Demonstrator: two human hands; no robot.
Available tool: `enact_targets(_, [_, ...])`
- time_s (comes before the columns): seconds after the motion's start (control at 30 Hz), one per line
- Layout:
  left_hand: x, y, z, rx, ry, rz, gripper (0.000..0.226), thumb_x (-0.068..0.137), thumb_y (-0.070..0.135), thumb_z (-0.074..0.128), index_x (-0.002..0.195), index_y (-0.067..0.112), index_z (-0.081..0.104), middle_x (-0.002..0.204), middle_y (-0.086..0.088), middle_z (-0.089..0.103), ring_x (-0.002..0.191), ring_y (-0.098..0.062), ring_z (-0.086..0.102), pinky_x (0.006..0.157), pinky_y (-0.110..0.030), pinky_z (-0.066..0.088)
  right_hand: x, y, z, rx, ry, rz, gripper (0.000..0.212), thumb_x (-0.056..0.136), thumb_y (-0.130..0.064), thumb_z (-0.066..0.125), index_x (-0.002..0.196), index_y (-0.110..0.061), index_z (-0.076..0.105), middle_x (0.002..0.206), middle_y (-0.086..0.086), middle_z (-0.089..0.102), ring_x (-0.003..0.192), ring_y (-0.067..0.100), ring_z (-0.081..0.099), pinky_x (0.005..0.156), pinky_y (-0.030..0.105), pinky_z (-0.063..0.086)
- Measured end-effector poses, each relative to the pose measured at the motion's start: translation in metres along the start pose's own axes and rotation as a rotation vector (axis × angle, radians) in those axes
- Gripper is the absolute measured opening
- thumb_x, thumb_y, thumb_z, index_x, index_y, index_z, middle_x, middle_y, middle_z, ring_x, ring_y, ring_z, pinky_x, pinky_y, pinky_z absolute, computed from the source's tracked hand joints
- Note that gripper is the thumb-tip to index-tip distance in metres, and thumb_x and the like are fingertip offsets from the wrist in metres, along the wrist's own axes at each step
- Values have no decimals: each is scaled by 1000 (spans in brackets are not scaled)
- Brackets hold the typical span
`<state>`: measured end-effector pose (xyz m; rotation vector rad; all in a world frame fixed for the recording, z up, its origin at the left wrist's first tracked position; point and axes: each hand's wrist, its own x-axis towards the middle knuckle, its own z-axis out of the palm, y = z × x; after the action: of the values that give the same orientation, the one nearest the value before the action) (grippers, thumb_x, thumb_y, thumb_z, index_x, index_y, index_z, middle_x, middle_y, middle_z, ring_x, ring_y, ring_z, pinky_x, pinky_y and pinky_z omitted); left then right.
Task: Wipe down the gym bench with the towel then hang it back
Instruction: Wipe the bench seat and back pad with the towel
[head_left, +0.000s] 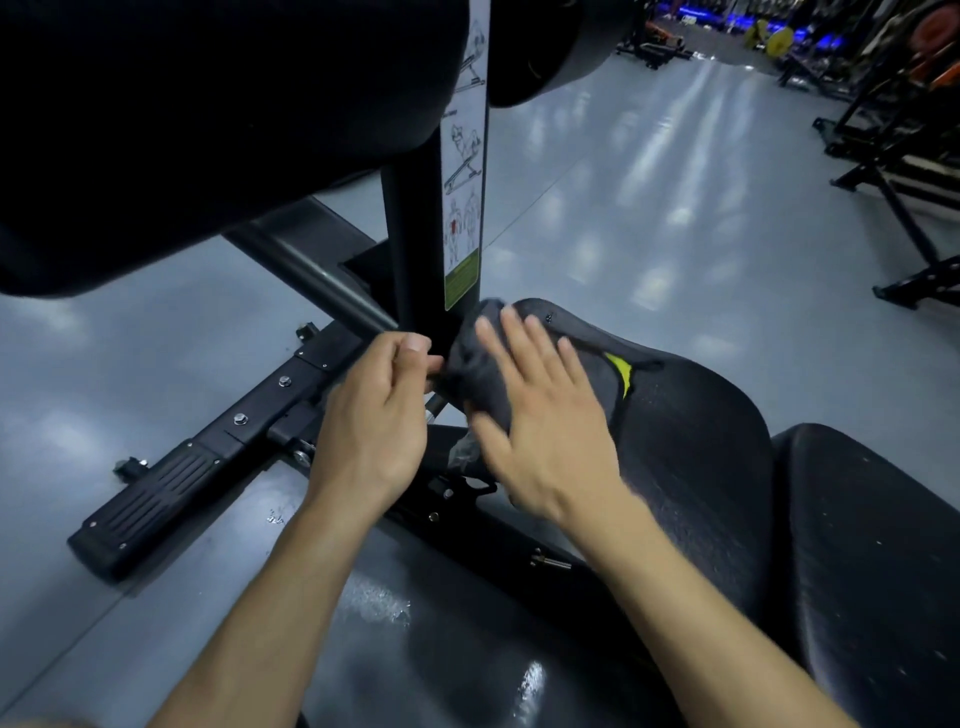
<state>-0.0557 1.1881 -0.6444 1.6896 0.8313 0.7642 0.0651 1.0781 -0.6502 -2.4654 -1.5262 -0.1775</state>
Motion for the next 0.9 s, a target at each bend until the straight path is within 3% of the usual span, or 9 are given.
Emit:
enact_targets(0.17, [3, 3, 6, -36, 4, 16, 34, 96, 55, 32, 103, 39, 61, 103, 20, 73, 96, 4, 69, 92, -44, 57, -39, 21, 8, 26, 58, -226, 81, 84, -47, 50, 161, -30, 30, 171, -5, 19, 159, 14, 11, 129, 39, 7])
enact_targets(0.23, [4, 3, 5, -38, -6, 24, 31, 101, 52, 33, 103, 40, 61, 105, 20, 73, 96, 4, 69, 91, -40, 57, -3, 31, 1, 154, 75, -106, 71, 85, -45, 47, 155, -35, 38, 165, -5, 37, 153, 15, 28, 126, 35, 16])
enact_targets(0.3, [2, 2, 2, -30, -5, 31, 29, 105, 48, 33, 104, 40, 61, 106, 21, 72, 96, 6, 68, 85, -33, 58, 43, 48, -7, 246, 91, 55, 44, 89, -45, 45, 131, -32, 52, 140, 2, 61, 129, 25, 53, 104, 35, 38])
enact_targets(0.43, [0, 1, -5, -8, -6, 55, 30, 106, 47, 33, 105, 40, 61, 105, 22, 72, 94, 7, 68, 78, -27, 56, 111, 72, -13, 254, -116, 480, 40, 98, -52, 35, 98, -18, 56, 117, 20, 67, 94, 34, 54, 79, 40, 33])
enact_targets(0.53, [3, 1, -3, -23, -9, 56, 31, 104, 49, 33, 105, 40, 63, 104, 21, 73, 94, 5, 70, 81, -32, 58, 88, 57, -9, 203, 5, 237, 42, 99, -49, 37, 111, -16, 59, 126, 15, 65, 116, 34, 56, 94, 41, 38])
enact_targets(0.6, [5, 1, 0, -26, -16, 50, 34, 99, 54, 33, 104, 39, 63, 103, 20, 74, 95, 2, 70, 86, -40, 58, 43, 40, -7, 227, 1, -25, 60, 96, -49, 37, 149, -25, 46, 158, -2, 45, 149, 15, 34, 123, 36, 20])
enact_targets(0.7, [9, 1, 6, 7, -28, 58, 37, 99, 55, 31, 106, 38, 63, 99, 20, 74, 97, -3, 70, 91, -47, 56, -1, 48, -8, 247, -26, -238, 67, 97, -45, 41, 162, -35, 24, 170, -15, 18, 157, 1, 8, 127, 27, 1])
enact_targets(0.8, [6, 0, 9, 15, -45, 66, 35, 101, 54, 32, 108, 39, 63, 99, 24, 73, 93, 3, 70, 89, -45, 57, 20, 85, -16, 351, -9, -76, 54, 94, -40, 44, 147, -31, 48, 156, -8, 47, 147, 9, 37, 118, 27, 24])
enact_targets(0.9, [1, 0, 10, 26, -61, 85, 34, 103, 52, 33, 108, 39, 63, 101, 25, 73, 93, 5, 70, 88, -43, 58, 68, 103, -20, 266, -66, 395, 38, 101, -50, 35, 101, -19, 58, 118, 13, 68, 113, 33, 60, 85, 36, 35])
